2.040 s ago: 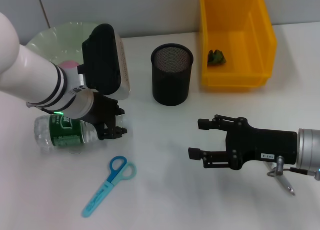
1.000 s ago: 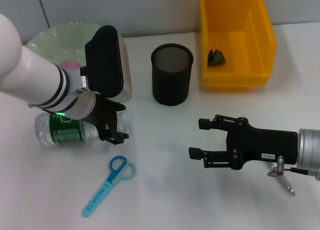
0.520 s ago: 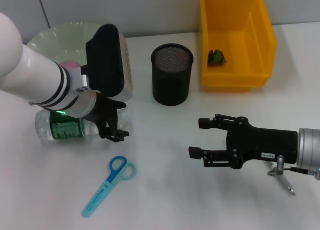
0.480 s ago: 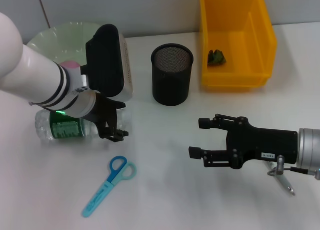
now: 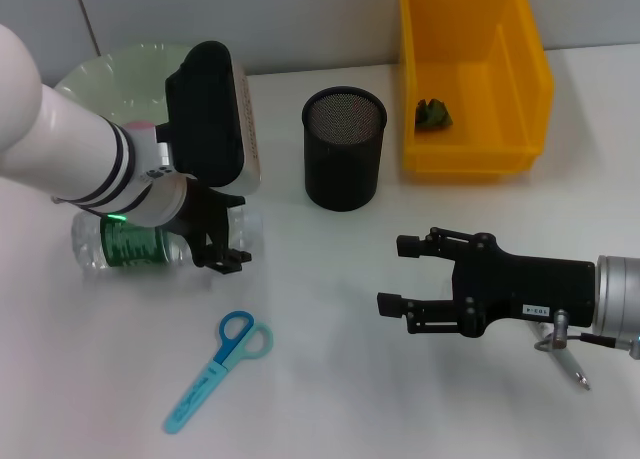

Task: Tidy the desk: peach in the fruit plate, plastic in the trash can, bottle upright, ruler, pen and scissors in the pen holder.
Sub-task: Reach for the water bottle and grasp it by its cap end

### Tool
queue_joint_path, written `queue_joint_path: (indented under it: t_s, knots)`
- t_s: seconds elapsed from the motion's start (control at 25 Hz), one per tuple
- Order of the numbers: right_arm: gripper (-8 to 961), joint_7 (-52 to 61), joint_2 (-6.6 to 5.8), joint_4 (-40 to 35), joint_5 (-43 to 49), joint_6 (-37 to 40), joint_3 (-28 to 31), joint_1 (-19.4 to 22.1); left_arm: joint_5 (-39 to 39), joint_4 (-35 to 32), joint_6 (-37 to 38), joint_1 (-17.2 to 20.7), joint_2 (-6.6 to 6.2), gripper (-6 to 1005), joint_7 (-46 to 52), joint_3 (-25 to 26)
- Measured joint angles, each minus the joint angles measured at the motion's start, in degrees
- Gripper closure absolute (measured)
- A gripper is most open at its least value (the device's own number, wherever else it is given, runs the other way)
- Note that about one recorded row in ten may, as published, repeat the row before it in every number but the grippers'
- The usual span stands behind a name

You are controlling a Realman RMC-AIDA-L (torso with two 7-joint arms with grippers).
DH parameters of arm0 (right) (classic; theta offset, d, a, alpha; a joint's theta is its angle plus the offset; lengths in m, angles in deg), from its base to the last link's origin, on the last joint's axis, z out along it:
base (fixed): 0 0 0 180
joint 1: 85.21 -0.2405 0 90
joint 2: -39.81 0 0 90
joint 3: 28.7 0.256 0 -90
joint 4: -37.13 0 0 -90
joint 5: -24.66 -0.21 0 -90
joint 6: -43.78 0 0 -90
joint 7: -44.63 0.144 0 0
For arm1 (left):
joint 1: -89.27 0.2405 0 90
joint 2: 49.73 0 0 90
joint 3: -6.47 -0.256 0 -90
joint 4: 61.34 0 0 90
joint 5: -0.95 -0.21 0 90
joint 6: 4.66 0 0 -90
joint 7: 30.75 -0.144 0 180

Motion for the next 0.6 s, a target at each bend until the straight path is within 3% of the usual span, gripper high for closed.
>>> queue_joint_path:
  t_s: [0.6]
  knots:
    - [110,-0.15,0.09,0.00,0.00,0.00,0.19,0.19,-0.24,0.84,-2.09,-0.19,0.25,298,-0.32,-2.07]
